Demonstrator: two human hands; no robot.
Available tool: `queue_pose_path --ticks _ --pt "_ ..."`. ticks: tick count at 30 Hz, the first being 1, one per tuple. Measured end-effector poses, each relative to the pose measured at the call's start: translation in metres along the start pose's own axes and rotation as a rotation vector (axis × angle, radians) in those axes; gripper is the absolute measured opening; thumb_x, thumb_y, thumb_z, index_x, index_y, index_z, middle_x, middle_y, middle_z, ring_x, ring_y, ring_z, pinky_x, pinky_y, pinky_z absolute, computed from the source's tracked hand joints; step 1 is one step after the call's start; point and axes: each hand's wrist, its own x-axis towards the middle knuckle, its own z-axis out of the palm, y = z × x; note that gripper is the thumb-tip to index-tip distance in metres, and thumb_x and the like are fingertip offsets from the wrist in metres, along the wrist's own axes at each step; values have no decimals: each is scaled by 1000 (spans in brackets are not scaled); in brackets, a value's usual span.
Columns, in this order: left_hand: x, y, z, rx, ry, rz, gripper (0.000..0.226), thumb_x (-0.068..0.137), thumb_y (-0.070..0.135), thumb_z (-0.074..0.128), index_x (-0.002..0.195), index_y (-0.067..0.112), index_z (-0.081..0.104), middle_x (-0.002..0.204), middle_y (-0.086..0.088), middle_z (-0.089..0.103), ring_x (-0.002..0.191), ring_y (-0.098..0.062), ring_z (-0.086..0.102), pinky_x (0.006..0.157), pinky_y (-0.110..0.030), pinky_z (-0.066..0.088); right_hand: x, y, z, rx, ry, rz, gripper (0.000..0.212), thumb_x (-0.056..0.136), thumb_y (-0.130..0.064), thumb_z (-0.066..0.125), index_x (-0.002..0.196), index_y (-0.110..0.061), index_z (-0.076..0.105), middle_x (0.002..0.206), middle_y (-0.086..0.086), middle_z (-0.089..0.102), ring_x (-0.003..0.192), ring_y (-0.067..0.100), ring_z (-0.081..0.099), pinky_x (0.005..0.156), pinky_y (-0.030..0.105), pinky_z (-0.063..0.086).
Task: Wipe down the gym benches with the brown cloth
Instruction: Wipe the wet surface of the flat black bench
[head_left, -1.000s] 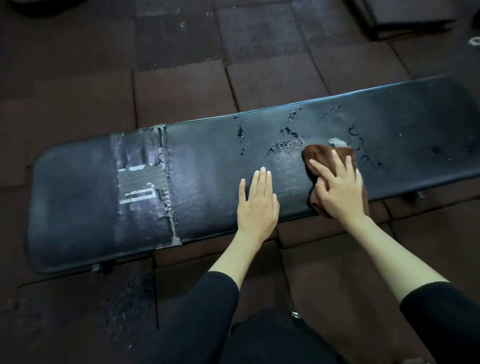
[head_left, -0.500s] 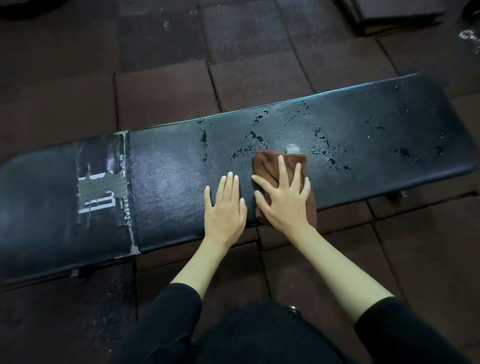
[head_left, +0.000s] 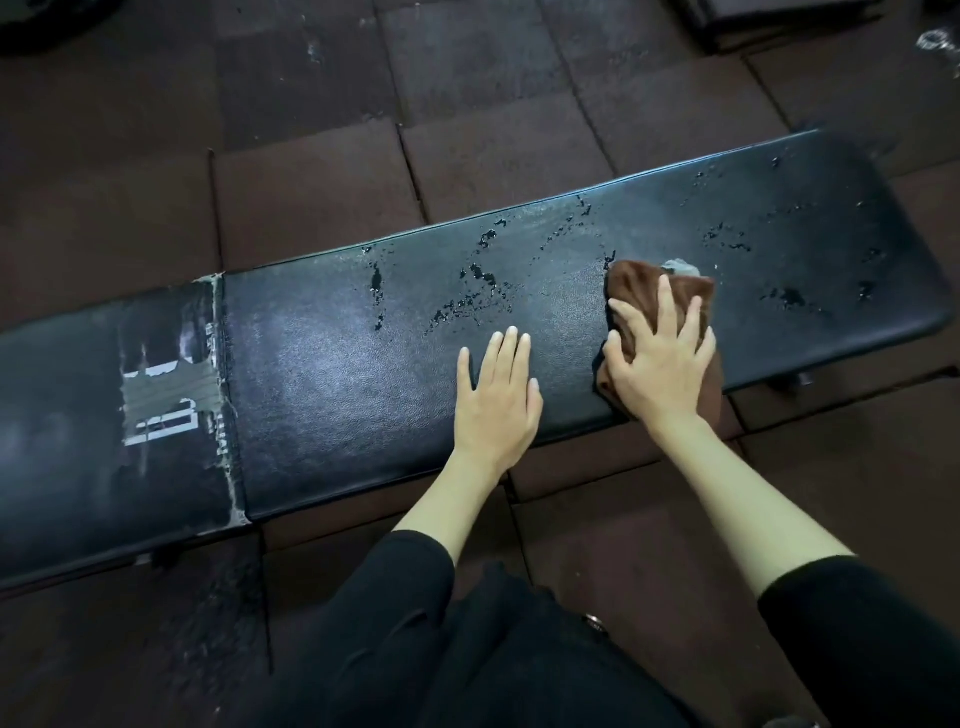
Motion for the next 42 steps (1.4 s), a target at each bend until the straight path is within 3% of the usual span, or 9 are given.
queue_pose_path --ticks 5,8,13,15,22,25,31,37,42 --pt "-1 0 1 6 2 -7 54 92 33 32 141 12 41 148 -4 40 136 -19 37 111 -50 25 -11 -24 5 45 38 74 42 86 -45 45 126 -36 56 156 8 26 138 47 24 105 61 21" --pt "-1 1 2 5 7 -13 54 92 33 33 142 12 40 148 -4 39 137 -19 35 112 -50 24 -27 -28 9 10 24 -155 41 87 -42 45 126 -37 56 155 7 29 138 46 25 106 59 22" --pt "-1 2 1 9 15 -20 54 92 34 31 141 13 42 148 -3 40 136 -19 36 111 -50 23 -4 31 -2 0 -36 -648 42 85 -39 45 124 -39 59 153 3 35 138 40 30 105 54 28" --pt "-2 2 1 5 11 -17 54 92 34 30 141 13 41 148 -3 39 136 -19 36 111 -50 23 6 46 -5 7 -65 -610 42 84 -39 44 124 -40 58 153 2 34 139 39 29 105 54 28" --pt "0 4 2 14 12 -28 55 92 33 29 141 13 40 148 -3 39 137 -19 35 111 -51 25 -9 7 -3 97 4 -30 40 86 -39 42 123 -38 58 154 2 31 140 42 24 109 58 19" --pt "-1 4 4 7 29 -27 54 91 32 31 140 12 42 147 -4 41 136 -20 36 109 -52 27 -20 -14 0 81 6 66 42 87 -40 43 127 -38 55 156 5 28 140 45 22 108 61 19" --pt "6 18 0 -2 63 -45 50 90 29 33 133 9 50 141 -7 47 132 -22 41 109 -56 27 -30 -7 2 65 -12 -117 41 88 -39 43 128 -40 54 156 3 28 141 43 22 108 60 19" --pt "20 64 13 -12 76 81 49 92 26 32 133 7 50 140 -7 49 132 -21 43 109 -54 26 -12 39 -3 42 -42 -388 41 85 -35 44 123 -38 60 152 0 36 140 38 29 108 56 25" --pt "37 110 25 -24 62 106 51 93 27 31 136 6 47 142 -7 47 133 -22 41 110 -52 25 13 84 -16 46 -86 -412 42 83 -35 42 121 -37 61 151 0 38 139 36 31 107 55 27"
